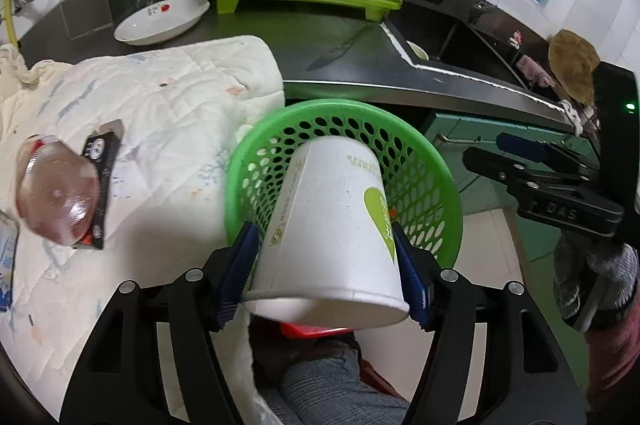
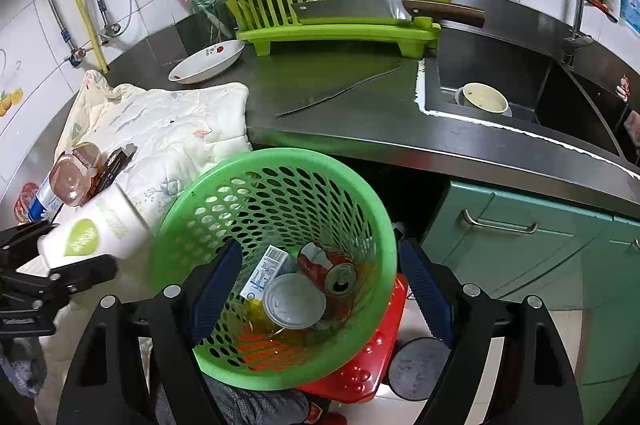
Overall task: Collect trash
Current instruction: 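Carry the Coke can and paper cup over the green basket and release both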
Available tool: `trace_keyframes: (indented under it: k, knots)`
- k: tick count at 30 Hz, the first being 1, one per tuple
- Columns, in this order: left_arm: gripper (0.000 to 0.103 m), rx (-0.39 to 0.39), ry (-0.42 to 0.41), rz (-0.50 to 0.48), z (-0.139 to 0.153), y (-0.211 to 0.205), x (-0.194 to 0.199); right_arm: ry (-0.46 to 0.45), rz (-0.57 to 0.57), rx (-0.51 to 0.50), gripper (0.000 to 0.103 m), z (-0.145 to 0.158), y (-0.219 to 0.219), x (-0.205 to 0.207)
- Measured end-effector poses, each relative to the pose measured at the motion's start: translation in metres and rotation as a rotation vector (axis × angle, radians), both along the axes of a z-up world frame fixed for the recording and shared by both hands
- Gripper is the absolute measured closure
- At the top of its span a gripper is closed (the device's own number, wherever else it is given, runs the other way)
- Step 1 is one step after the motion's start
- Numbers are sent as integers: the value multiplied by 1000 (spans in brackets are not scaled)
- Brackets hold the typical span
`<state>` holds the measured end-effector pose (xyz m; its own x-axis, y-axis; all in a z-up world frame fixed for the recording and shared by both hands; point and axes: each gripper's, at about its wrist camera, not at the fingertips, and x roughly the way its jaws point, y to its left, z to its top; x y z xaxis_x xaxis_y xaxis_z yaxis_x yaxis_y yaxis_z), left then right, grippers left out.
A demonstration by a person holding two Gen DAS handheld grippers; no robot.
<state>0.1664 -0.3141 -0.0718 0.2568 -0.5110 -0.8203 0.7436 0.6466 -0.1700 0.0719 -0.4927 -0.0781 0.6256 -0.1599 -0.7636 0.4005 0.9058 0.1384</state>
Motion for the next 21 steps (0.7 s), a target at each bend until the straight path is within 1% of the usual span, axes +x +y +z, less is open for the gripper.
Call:
trace_keyframes:
  k: [4,9,11,14,17,21]
  knots:
    - [35,-6,19,4,-6,-11,2,-10,-20,-8,25,1,-5,-6]
    - [36,-26,35,9,-9,-17,3,-16,-26,-3,25,1,-7,-10]
    - [36,-39,43,7,-8,-16,3,-22,-23,9,25,1,-7,-10]
    - [36,-60,29,8,-6,-16,2,-28,-23,11,25,2,-5,-10]
    - [36,-99,60,12,-3,-16,6,-27,-31,8,25,7,-4,-10]
    - [36,-97,48,13,1,-14,6,-48,-20,5,24,14,0,-16]
